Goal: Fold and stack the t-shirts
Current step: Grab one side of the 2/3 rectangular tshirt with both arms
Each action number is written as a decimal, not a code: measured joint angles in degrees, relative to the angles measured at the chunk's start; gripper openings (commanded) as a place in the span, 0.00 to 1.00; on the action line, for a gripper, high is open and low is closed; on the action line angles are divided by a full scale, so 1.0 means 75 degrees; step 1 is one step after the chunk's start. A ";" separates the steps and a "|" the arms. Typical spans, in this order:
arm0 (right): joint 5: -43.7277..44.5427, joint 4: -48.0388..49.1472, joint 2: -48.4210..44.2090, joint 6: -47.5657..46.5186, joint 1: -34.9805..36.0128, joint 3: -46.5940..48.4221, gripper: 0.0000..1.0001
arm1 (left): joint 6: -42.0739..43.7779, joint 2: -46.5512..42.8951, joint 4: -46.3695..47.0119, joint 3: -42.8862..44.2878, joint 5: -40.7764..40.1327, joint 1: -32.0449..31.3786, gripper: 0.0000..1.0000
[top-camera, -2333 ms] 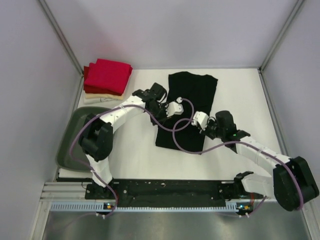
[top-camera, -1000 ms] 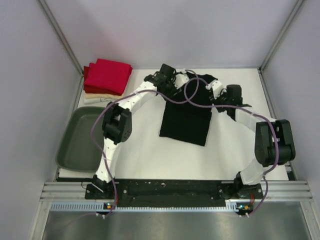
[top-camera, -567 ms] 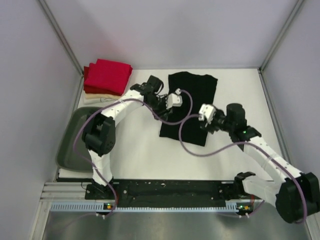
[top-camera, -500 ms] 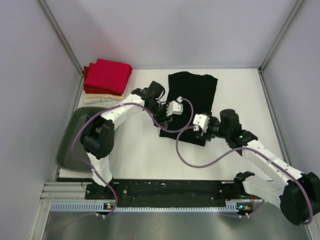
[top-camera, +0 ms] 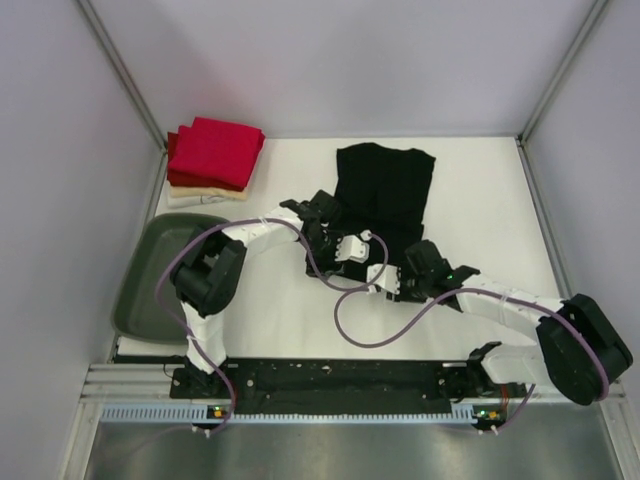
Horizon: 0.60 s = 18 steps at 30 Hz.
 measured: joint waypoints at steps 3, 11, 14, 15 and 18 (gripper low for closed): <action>0.0137 -0.0003 0.0134 -0.0052 0.0079 -0.0015 0.00 | -0.0015 0.0000 0.0090 -0.0187 -0.0099 -0.0052 0.17; 0.0274 -0.0697 -0.0076 -0.0003 0.0396 0.0169 0.00 | -0.0175 -0.0093 -0.0230 -0.0274 -0.0192 -0.0102 0.00; 0.0224 -0.1603 -0.0758 0.0128 0.0857 0.0452 0.00 | -0.0280 -0.0612 -0.0697 -0.0510 -0.0152 -0.0137 0.00; 0.0187 -0.1964 -0.1061 0.0184 0.1055 0.0612 0.00 | -0.0294 -0.0912 -0.0915 -0.0629 -0.0119 -0.0146 0.00; 0.0058 -0.2958 -0.1932 0.0443 0.1658 0.1122 0.00 | -0.0356 -0.1915 -0.1722 -0.0831 0.0050 -0.0169 0.00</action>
